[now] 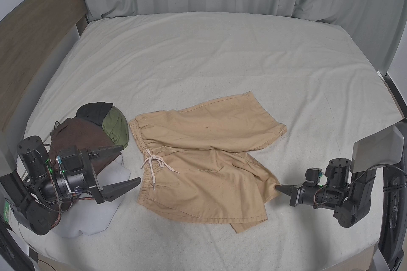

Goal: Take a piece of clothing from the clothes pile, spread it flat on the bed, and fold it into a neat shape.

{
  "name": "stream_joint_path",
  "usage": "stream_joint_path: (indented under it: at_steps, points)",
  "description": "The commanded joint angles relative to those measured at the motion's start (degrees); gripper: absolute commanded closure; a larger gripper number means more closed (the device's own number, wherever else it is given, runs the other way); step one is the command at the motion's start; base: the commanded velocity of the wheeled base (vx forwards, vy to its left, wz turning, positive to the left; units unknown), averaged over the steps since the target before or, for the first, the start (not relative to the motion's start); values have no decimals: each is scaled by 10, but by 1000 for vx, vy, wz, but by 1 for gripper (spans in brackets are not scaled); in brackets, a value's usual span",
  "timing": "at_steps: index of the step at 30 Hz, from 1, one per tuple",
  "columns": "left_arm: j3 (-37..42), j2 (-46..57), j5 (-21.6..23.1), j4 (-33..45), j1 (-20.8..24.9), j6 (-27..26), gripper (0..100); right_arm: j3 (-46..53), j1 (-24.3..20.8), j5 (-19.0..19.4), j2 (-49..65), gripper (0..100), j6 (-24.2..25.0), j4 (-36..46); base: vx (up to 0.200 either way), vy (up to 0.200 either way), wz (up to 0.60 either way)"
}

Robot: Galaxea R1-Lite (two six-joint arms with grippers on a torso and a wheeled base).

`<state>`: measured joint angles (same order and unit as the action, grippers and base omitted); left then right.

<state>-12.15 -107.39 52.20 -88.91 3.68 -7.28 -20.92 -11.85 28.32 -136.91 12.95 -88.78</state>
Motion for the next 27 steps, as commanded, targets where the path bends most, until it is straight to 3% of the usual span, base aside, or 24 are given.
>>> stream_joint_path:
  at_steps: [1,27]
  points:
    - [-1,-1,0,0,0,0,0,-5,18,1,30,100,0,1,0,0,0]
    - [6,-4,1,0,3,-2,0,-96,67,-1,39,100,-26,0,0,0,0]
